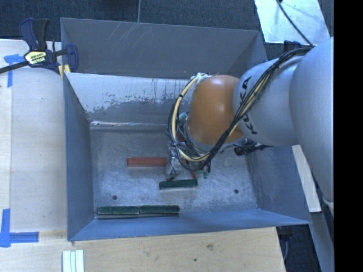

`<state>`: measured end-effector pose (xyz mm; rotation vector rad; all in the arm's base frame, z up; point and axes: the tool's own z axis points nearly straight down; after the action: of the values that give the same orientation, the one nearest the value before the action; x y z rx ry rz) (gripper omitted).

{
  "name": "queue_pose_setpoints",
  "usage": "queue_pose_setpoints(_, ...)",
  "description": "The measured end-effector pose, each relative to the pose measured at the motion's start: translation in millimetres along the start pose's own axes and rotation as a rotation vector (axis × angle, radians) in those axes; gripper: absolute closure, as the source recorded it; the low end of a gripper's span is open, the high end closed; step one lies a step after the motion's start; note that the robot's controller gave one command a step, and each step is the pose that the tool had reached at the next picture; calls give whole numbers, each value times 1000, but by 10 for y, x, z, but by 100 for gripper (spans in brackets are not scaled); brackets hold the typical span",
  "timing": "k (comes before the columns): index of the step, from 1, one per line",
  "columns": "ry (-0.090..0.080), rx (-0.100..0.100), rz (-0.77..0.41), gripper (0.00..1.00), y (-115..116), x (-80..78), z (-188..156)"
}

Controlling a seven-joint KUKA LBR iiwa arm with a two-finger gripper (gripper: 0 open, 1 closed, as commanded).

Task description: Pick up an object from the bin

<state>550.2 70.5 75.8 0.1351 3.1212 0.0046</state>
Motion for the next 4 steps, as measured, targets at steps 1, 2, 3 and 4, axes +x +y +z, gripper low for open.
queue_pose_setpoints(1,13,2,-1,0,-4,45,51)
queue_pose_setpoints(2,2,1,1,100,-7,8,13)
queue_pose_setpoints(3,17,5,39,100,-238,531,-400)
queue_pose_setpoints(4,17,4,39,0,-229,519,-379)
